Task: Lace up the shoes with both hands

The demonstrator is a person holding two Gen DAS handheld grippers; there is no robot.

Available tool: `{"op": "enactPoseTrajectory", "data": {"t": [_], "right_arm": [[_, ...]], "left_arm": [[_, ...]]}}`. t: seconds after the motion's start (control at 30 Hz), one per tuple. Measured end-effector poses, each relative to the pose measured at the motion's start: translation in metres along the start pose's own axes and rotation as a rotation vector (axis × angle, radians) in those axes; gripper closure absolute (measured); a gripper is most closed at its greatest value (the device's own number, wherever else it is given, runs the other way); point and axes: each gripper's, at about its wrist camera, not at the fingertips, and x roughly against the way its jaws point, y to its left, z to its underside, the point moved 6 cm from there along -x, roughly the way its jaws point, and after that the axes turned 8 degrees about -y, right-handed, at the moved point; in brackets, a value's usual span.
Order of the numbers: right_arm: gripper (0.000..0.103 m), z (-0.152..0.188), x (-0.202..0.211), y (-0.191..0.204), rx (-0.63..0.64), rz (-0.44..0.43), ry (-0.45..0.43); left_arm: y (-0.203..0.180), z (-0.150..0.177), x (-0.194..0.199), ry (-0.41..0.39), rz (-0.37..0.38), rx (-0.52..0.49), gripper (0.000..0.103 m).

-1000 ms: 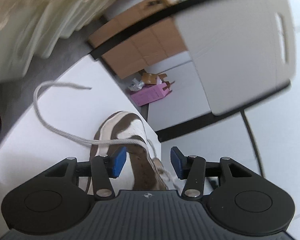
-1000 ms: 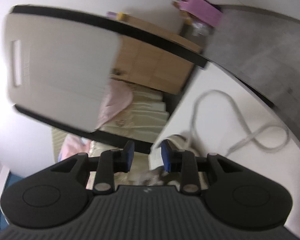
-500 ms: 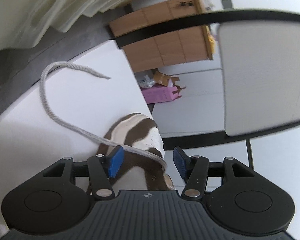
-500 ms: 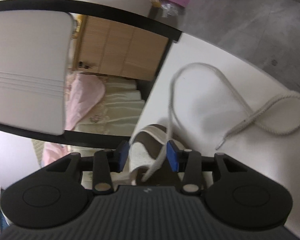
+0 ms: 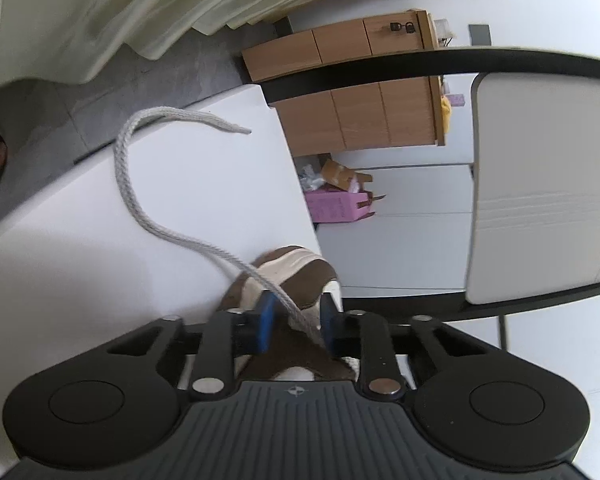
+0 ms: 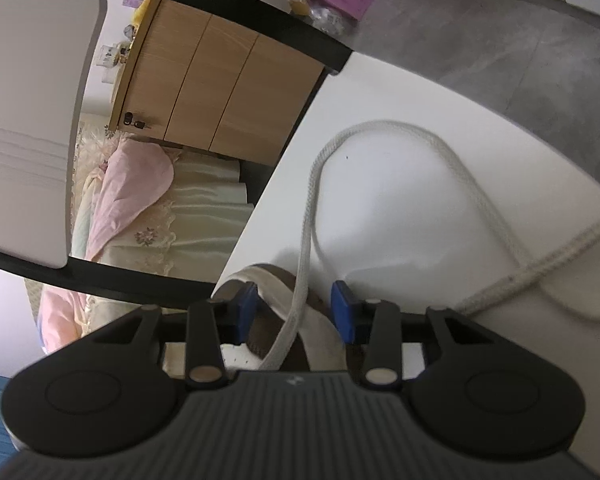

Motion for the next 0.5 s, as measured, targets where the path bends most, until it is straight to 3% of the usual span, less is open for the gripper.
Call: {"op": "enactPoseTrajectory", "data": {"t": [0.07, 0.1, 0.2, 0.5], "right_arm": [[0.097, -0.001, 0.000, 0.002, 0.017, -0.015, -0.018], [0.100, -0.001, -0.001, 0.002, 0.019, -0.013, -0.020], [0.101, -0.002, 0.006, -0.002, -0.003, -0.034, -0.043], [0.102, -0.023, 0.054, -0.016, -0.114, -0.105, -0.242]], "left_arm": [[-0.005, 0.000, 0.001, -0.012, 0.005, -0.039, 0.084], [-0.009, 0.000, 0.002, -0.019, 0.015, -0.059, 0.086], [-0.015, 0.000, 0.004, -0.030, 0.036, -0.084, 0.099], [-0.019, -0.001, 0.024, -0.095, 0.050, -0.109, 0.100]]}}
